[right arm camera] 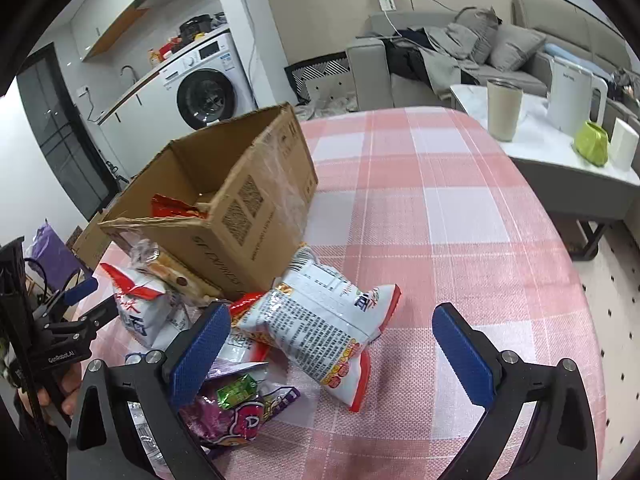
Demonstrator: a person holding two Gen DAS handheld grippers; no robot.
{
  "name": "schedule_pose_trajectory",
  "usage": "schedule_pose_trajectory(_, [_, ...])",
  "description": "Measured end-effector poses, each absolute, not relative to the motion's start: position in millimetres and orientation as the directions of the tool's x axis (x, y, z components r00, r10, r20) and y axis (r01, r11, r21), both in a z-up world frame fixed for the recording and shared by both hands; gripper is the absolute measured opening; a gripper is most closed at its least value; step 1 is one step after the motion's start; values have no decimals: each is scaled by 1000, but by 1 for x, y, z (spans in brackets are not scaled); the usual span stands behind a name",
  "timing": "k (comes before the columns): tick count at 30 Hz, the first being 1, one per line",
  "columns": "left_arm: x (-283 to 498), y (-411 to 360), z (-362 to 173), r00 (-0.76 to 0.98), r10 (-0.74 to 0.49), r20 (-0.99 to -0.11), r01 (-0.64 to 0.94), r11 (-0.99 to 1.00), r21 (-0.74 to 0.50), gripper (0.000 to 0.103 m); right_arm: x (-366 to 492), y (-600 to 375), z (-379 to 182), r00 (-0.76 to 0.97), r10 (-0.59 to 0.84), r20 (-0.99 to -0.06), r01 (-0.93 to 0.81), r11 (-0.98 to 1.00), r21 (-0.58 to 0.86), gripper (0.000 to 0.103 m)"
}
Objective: Organize snacks
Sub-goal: 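Grasp the red noodle pack with the left gripper while the right gripper grasps the white snack bag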
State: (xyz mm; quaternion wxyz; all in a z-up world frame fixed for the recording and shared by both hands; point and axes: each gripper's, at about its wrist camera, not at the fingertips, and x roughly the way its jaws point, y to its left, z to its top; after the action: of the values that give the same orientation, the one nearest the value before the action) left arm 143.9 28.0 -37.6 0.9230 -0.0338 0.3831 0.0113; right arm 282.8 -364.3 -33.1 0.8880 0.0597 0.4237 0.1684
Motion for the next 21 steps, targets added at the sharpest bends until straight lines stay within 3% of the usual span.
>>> schedule_pose_trajectory(9, [163,35,-56,681,-17,-732,-54,996,-74,102,294,-362,-47,542,389,-745,-221,921,320,103])
schedule_pose_trajectory(21, [188,41,-75,650,-29,-759,-53,995,-83,103,306,-364,-59,534,344,-773,-163,938,305,102])
